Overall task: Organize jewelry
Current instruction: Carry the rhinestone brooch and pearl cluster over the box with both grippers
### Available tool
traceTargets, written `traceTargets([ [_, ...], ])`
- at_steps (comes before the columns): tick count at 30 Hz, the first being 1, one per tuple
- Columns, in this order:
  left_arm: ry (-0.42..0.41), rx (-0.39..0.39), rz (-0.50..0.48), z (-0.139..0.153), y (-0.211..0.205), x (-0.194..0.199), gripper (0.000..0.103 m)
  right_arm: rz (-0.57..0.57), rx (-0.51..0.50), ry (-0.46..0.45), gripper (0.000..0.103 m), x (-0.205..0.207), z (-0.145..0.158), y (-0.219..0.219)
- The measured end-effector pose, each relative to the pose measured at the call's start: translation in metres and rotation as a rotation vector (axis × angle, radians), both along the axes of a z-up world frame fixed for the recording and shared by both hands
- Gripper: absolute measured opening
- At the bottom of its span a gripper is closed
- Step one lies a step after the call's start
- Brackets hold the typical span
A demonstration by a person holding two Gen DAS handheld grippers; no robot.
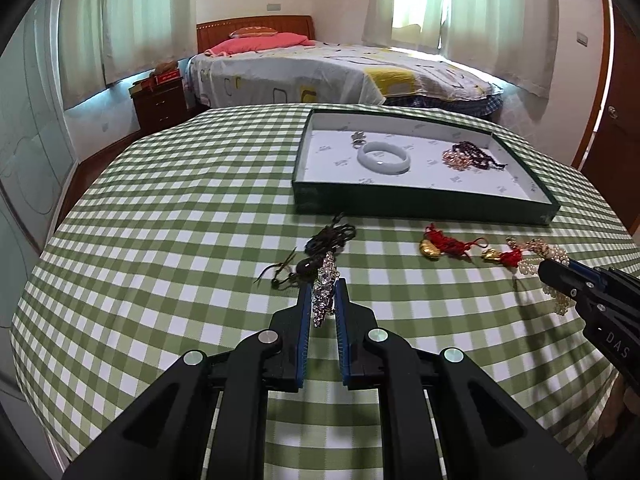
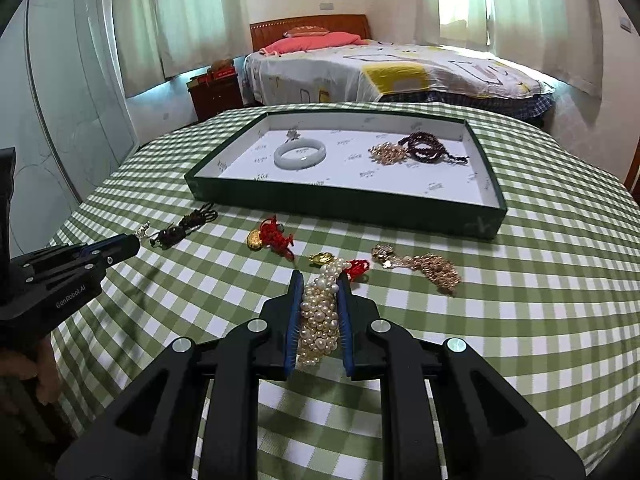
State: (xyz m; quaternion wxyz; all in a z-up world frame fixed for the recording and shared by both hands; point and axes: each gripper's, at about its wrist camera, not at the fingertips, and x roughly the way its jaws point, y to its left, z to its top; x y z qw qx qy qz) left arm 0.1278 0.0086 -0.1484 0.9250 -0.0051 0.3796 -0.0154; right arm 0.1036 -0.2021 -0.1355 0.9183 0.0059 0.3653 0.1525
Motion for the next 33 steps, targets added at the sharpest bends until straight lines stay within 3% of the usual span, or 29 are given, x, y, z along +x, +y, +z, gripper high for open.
traceTargets([
  [17,-0.069,-0.074,-0.076,0.04,-0.026,0.024,0.013,-0.046,0.023,-0.118,0.017,0.02,0.049,-0.02],
  [27,-0.129,-0.116,-0.146,0.067,-0.06,0.078,0.013,-0.063,0.011,-0.217,0.017,0.066,0.081,-0.029],
  [33,-0.156,-0.106,-0.181,0.072,-0.086,0.116,0.013,-0.081,-0.002,-0.231,0.017,0.1,0.082,-0.038],
])
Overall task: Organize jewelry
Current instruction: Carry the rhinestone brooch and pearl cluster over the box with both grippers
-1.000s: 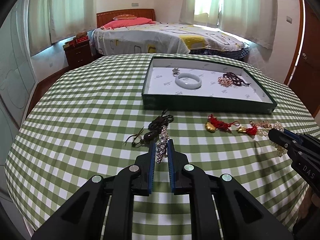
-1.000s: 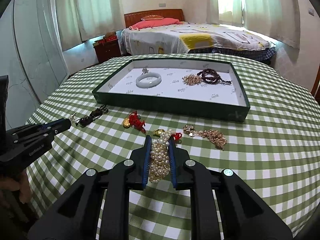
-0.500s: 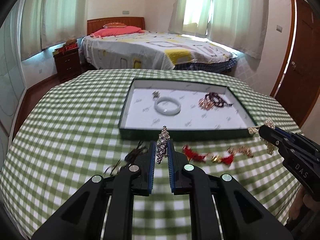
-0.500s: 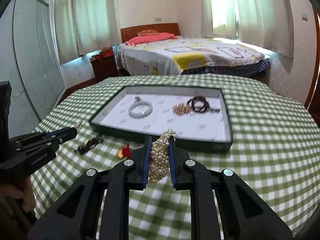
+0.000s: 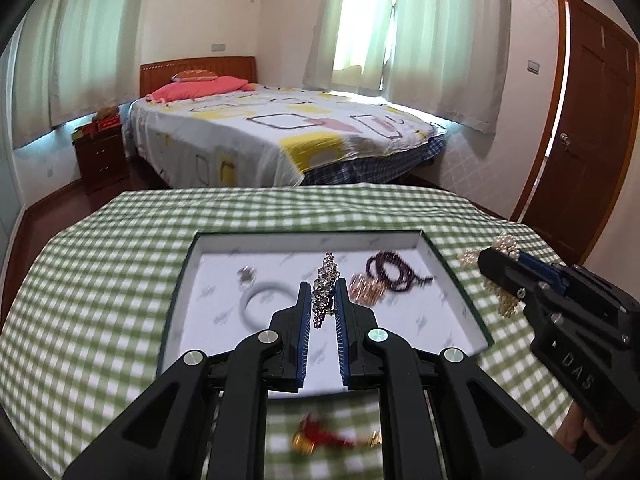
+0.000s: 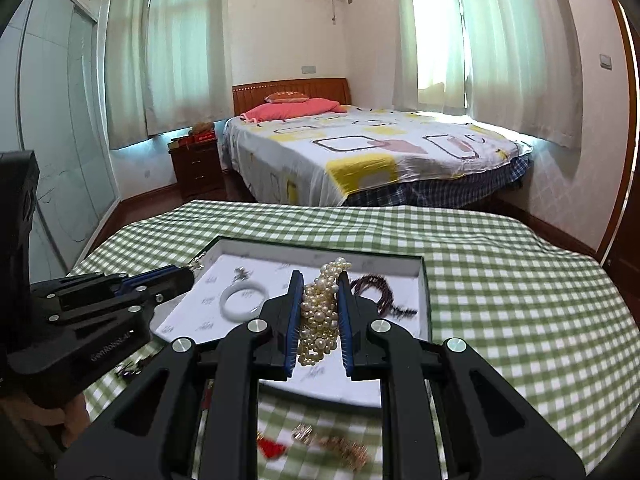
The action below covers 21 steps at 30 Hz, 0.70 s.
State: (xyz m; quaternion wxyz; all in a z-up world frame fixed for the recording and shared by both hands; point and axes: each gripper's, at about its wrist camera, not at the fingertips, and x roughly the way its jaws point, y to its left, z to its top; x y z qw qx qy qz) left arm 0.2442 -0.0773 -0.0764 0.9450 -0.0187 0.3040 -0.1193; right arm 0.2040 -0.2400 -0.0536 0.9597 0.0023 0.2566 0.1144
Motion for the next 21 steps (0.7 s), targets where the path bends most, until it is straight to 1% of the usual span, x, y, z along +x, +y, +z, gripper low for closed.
traceTargets([
  [2,0.009,0.006,-0.006,-0.005,-0.007,0.012,0.013,-0.005,-0.008,0.013,0.017,0.011,-0.006,-0.003],
  [4,0.033,0.007,-0.011,-0.016,-0.014,0.024,0.013,-0.007,-0.011,0.038,0.017,0.021,-0.017,-0.007],
  [10,0.12,0.029,-0.02,-0.054,-0.029,0.044,0.013,-0.024,-0.006,0.159,0.017,0.048,-0.063,-0.018],
  [13,0.159,0.04,-0.024,-0.072,-0.035,0.051,0.013,-0.032,-0.012,0.199,0.017,0.053,-0.079,-0.02],
  [16,0.182,0.047,-0.03,-0.081,-0.038,0.054,0.013,-0.037,-0.01,0.233,0.017,0.058,-0.09,-0.023],
  [21,0.208,0.058,-0.034,-0.089,-0.041,0.057,0.013,-0.036,-0.01,0.263,0.017,0.062,-0.099,-0.022],
])
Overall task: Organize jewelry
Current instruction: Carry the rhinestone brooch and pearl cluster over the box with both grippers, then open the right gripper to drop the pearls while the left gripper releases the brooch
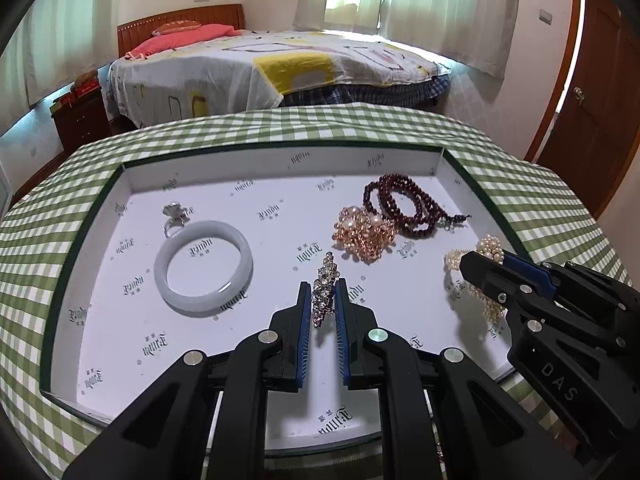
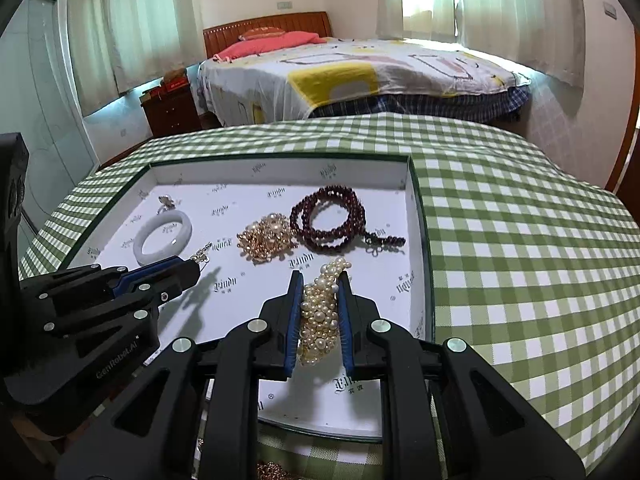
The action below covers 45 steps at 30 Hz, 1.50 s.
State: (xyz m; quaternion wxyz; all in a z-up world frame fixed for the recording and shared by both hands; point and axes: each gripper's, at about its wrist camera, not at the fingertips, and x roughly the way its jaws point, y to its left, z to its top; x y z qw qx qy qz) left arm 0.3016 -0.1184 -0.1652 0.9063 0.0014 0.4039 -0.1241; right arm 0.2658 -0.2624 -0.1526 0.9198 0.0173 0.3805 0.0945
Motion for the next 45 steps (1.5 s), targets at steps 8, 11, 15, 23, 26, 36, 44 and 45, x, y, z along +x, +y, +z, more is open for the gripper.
traceTargets([
  [8,0.036,0.004,0.014,-0.006,-0.002,0.003,0.013,-0.002,0.0,0.037,0.017,0.004,-0.003,-0.001],
  [11,0.038,0.01,0.019,-0.006,-0.002,0.003,0.013,-0.007,0.002,0.05,0.017,0.006,-0.004,-0.002],
  [15,0.035,0.029,0.02,-0.006,-0.005,0.003,0.013,-0.006,-0.006,0.053,0.017,0.006,-0.005,-0.001],
  [23,0.036,0.029,0.023,-0.006,-0.004,0.003,0.013,-0.017,0.005,0.056,0.019,0.007,-0.005,-0.004],
  [26,0.035,0.029,0.021,-0.006,-0.005,0.003,0.014,-0.017,0.01,0.057,0.027,0.008,-0.006,-0.005],
  [36,0.033,0.043,0.018,-0.006,-0.006,0.002,0.018,-0.021,0.009,0.045,0.032,0.005,-0.003,-0.006],
  [44,0.009,0.053,0.01,-0.004,-0.01,-0.001,0.035,-0.022,0.006,0.032,0.037,0.002,0.0,-0.007],
  [45,0.009,0.055,0.01,-0.003,-0.01,-0.001,0.035,-0.023,0.006,0.029,0.038,0.002,0.001,-0.008],
])
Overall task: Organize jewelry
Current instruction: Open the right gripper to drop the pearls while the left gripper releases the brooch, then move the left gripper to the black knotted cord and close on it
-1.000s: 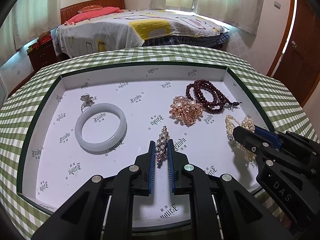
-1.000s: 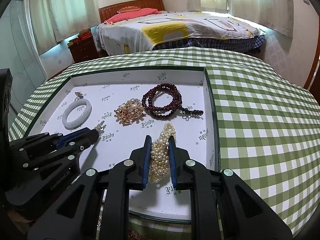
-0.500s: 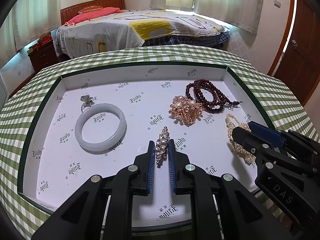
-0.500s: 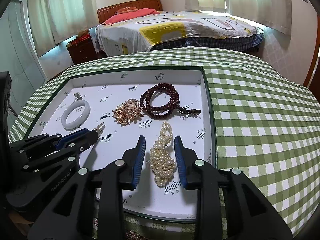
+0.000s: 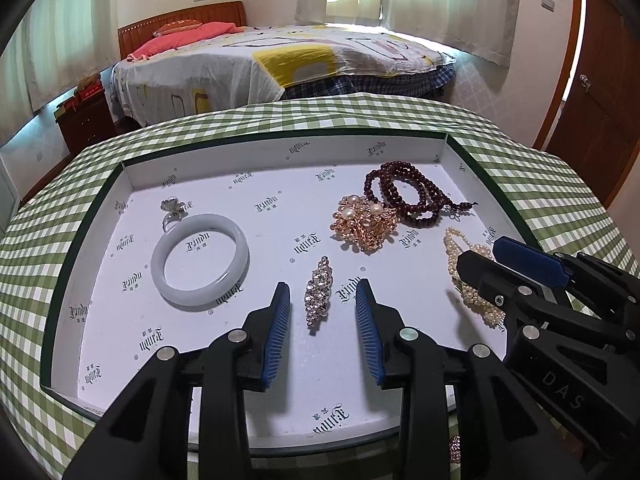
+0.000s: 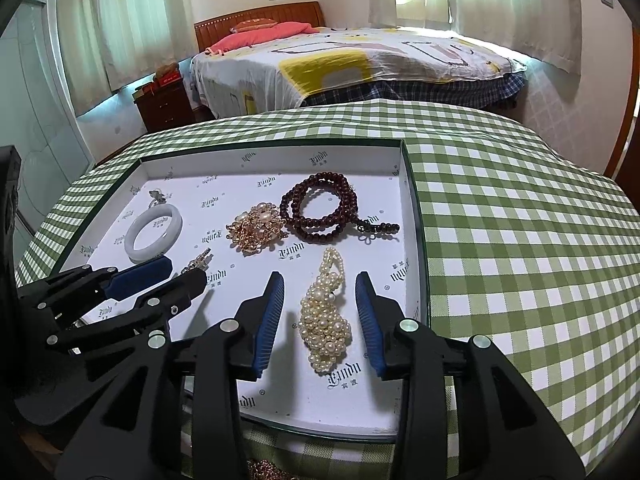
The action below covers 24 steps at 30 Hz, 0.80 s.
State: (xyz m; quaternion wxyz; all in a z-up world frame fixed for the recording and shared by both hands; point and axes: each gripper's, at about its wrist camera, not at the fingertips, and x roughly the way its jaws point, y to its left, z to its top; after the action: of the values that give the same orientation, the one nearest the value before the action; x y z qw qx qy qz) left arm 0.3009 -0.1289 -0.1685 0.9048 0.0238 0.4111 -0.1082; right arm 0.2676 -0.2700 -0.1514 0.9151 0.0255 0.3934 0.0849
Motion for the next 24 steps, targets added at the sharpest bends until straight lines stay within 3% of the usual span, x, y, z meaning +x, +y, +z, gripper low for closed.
traceTargets([
  [7,-0.021,-0.007,0.018,0.007,0.003,-0.002,0.051,-0.017,0.002,-0.024,0.044,-0.002,0.007,-0.005],
  [24,-0.088,-0.007,0.057,0.034,0.021,-0.02,0.063,-0.02,-0.011,-0.085,0.05,-0.016,0.034,0.002],
])
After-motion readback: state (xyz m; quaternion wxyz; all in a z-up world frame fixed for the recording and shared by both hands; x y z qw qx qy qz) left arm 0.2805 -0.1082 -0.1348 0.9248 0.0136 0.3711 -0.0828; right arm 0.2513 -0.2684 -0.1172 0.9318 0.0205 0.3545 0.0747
